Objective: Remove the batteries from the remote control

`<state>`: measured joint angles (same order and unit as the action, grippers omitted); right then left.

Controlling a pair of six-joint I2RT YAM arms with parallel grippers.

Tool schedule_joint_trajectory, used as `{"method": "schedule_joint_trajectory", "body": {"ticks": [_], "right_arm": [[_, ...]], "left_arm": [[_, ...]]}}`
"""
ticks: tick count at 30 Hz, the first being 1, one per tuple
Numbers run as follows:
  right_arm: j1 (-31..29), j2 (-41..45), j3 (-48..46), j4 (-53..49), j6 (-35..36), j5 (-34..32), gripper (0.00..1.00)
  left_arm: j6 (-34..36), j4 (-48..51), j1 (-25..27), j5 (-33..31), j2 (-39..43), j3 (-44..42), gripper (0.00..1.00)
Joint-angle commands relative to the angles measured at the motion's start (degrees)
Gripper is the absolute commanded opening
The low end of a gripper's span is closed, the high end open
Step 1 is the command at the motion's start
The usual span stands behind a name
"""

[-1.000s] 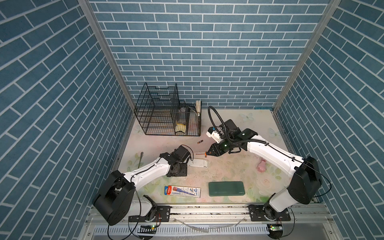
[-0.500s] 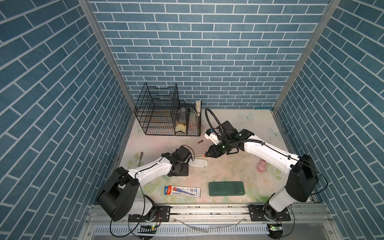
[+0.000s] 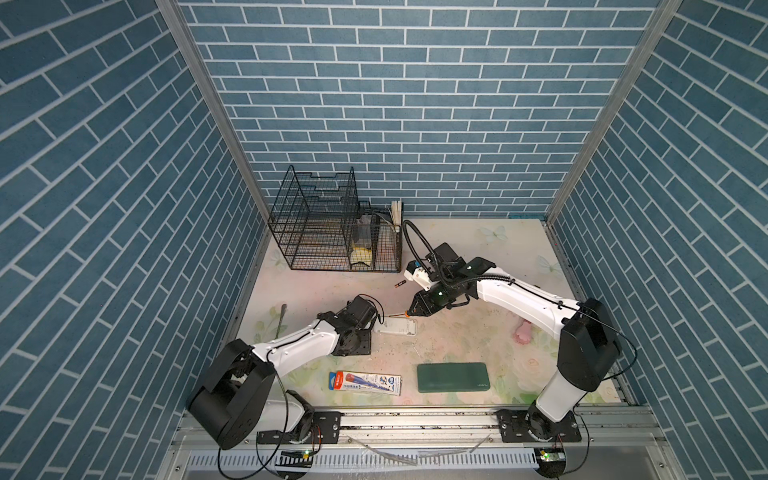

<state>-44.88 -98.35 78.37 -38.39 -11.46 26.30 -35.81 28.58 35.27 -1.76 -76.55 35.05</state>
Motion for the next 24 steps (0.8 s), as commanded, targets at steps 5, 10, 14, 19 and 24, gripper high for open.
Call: {"method": "schedule_joint_trajectory", "body": {"ticks": [5, 10, 14, 19, 24], "right_arm": [[-1.3, -3.8, 4.7, 2.1, 2.8, 0.5, 0.0], [-2.0, -5.8, 5.1, 3.6, 2.6, 2.0, 0.0], [-2.1, -6.9, 5.0, 5.1, 2.4, 2.8, 0.0], [-2.1, -8.0, 5.7, 5.5, 3.2, 3.8, 0.0], [-2.1, -9.6, 6.7, 5.9, 4.0, 5.2, 0.0]], "left_arm": [[4.1, 1.1, -2.4, 3.7, 1.7, -3.8, 0.6], [5.1, -0.1, -2.8, 4.5, 2.3, -4.8, 0.56], [6.1, -1.3, -2.9, 5.9, 2.6, -5.7, 0.54], [7.9, -1.8, -3.0, 7.3, 2.7, -5.6, 0.53], [8.0, -2.1, -2.9, 7.8, 2.5, -5.7, 0.51]]}}
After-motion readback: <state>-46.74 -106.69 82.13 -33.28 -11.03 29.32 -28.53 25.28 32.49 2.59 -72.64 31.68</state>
